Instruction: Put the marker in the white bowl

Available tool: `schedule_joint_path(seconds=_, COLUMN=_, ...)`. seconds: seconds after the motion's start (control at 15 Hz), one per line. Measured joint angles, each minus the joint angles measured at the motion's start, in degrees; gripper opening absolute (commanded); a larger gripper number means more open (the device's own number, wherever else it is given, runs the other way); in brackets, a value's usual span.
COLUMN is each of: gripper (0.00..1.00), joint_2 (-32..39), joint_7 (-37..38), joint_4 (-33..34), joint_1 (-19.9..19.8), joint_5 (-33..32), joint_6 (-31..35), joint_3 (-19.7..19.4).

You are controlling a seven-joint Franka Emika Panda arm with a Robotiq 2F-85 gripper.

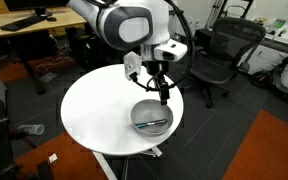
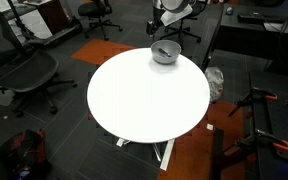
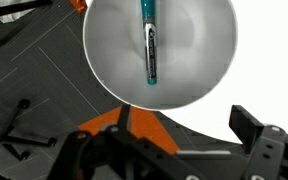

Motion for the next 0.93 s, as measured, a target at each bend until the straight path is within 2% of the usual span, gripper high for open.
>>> schedule_joint_path(seconds=0.6, gripper=1.0, joint_2=-18.74, joint_7=-0.57, joint_4=-19.14, joint_1=3.51, joint_5=-8.88, joint_6=0.19, joint_3=0.76)
schedule_joint_path(seconds=0.93, gripper=1.0, joint_2=-28.96, joint_7=-5.07, joint_4=-29.72, joint_1=3.03, joint_5=-9.12, joint_6=0.2, joint_3=3.65)
